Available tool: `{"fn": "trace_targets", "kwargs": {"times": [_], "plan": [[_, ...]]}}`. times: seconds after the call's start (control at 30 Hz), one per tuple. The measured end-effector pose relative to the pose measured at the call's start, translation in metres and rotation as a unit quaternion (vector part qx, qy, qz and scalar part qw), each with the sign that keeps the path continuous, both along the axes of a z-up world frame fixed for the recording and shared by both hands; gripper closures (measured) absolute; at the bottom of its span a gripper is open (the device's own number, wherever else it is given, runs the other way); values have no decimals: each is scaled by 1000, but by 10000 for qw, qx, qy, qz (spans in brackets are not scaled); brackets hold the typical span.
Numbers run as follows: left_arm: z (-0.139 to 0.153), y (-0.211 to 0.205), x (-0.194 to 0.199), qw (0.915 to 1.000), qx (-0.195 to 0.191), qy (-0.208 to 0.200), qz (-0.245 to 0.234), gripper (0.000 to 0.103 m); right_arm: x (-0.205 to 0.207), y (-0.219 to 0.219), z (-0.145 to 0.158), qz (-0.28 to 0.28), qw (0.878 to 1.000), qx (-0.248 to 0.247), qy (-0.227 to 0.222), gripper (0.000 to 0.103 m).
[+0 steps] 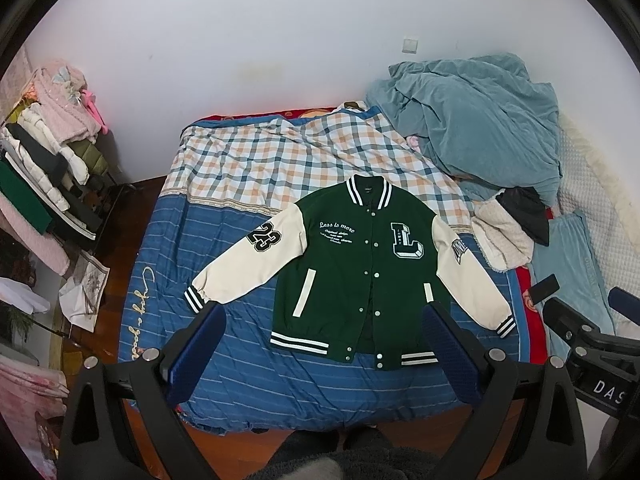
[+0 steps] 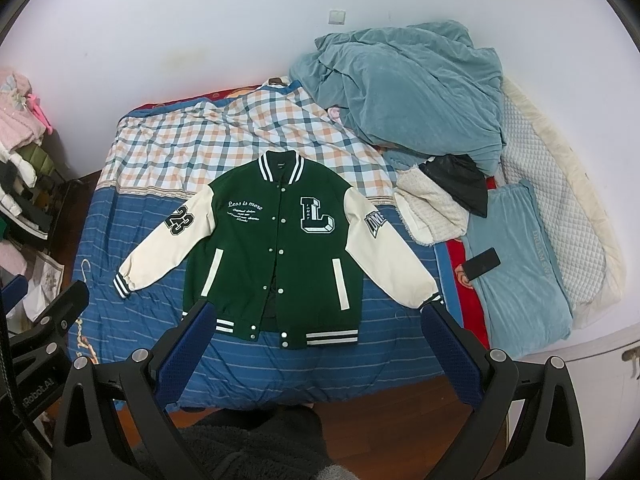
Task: Fold large clothes
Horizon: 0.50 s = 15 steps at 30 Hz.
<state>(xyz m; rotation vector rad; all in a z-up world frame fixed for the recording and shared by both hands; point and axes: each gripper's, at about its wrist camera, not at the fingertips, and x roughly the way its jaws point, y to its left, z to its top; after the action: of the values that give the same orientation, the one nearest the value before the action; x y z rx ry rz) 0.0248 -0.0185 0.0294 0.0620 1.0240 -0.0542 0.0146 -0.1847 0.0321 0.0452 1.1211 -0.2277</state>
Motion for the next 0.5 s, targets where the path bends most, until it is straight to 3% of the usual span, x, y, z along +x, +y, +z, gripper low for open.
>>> {"fn": "trace_targets", "kwargs": {"times": [0.07, 0.17, 0.27, 0.37, 0.43, 0.5], "plan": [[-2, 6, 2, 10000, -18, -53, 6, 3, -1, -4, 1, -1, 10000, -12, -2, 0], [-6, 10, 20, 9986, 51, -513, 67, 3, 5, -7, -4, -56, 10000, 43, -16, 0], [-22, 17, 41, 9965, 33, -830, 92, 3, 20, -19, -13, -197, 9982, 481, -301, 0], [-49, 18, 57, 9962, -41, -870, 52, 0, 24, -45, -53, -637, 9930, 851, -508, 0], [-75, 14, 71, 9962, -50, -871, 15, 0, 30, -73, -92, -1177, 9862, 1093, -395, 0], [-110, 2, 93, 9969, 65, -786, -18, 0, 31, -109, -139, -1813, 9720, 1455, -344, 0]]}}
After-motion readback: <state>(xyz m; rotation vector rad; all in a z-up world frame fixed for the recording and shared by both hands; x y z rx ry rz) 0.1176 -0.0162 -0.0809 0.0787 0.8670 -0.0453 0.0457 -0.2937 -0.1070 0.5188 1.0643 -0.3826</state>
